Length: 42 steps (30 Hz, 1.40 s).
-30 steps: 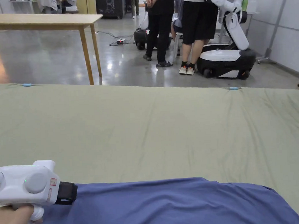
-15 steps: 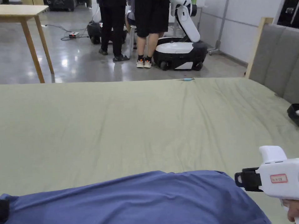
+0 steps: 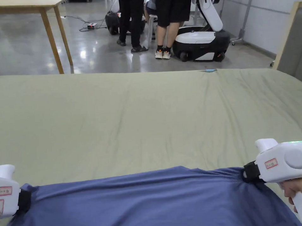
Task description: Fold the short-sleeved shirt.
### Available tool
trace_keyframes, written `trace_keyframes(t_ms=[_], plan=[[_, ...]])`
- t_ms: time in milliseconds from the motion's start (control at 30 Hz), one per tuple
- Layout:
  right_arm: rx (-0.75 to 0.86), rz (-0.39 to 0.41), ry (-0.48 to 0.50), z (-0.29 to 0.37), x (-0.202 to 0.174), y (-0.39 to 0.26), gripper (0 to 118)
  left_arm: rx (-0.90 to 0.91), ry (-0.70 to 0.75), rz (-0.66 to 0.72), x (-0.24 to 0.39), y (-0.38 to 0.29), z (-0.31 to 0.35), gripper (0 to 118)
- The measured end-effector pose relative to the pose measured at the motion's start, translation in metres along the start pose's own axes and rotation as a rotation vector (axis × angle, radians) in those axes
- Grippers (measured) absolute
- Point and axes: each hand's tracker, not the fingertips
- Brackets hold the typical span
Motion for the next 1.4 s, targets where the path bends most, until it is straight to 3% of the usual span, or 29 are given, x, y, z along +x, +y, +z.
trace_keyframes(t_ms=[400,700,933,1133,1167,1200,1233,1267,1300,1333,1367,1400], plan=[[0.197,-0.034,0.087,0.150,-0.012,-0.046,4,0.146,-0.076,-0.004,-0.021,-0.031,0.112,3],[0.296,-0.017,0.104,0.231,-0.016,-0.144,4,0.251,-0.143,-0.014,-0.039,-0.117,0.186,3],[0.282,-0.032,0.097,0.244,-0.021,-0.228,4,0.281,-0.165,-0.014,-0.048,-0.185,0.197,3],[0.216,-0.049,0.107,0.218,-0.016,-0.256,4,0.214,-0.167,-0.008,-0.049,-0.218,0.177,4],[0.207,-0.053,0.105,0.214,-0.016,-0.257,4,0.213,-0.167,-0.011,-0.049,-0.220,0.173,6],[0.202,-0.061,0.105,0.207,-0.010,-0.259,5,0.205,-0.161,-0.016,-0.048,-0.221,0.169,15],[0.191,-0.063,0.106,0.204,-0.010,-0.259,8,0.199,-0.145,-0.022,-0.048,-0.221,0.165,40],[0.186,-0.064,0.103,0.202,-0.010,-0.260,24,0.189,-0.132,-0.021,-0.046,-0.221,0.163,82],[0.195,-0.063,0.086,0.203,-0.012,-0.261,73,0.169,-0.120,-0.017,-0.047,-0.219,0.160,116],[0.196,-0.056,0.076,0.204,-0.014,-0.261,112,0.169,-0.121,-0.007,-0.048,-0.220,0.157,115],[0.191,-0.059,0.072,0.202,-0.013,-0.259,118,0.187,-0.124,0.005,-0.050,-0.221,0.161,111],[0.222,-0.064,0.066,0.208,-0.013,-0.260,113,0.214,-0.110,0.029,-0.049,-0.219,0.166,112]])
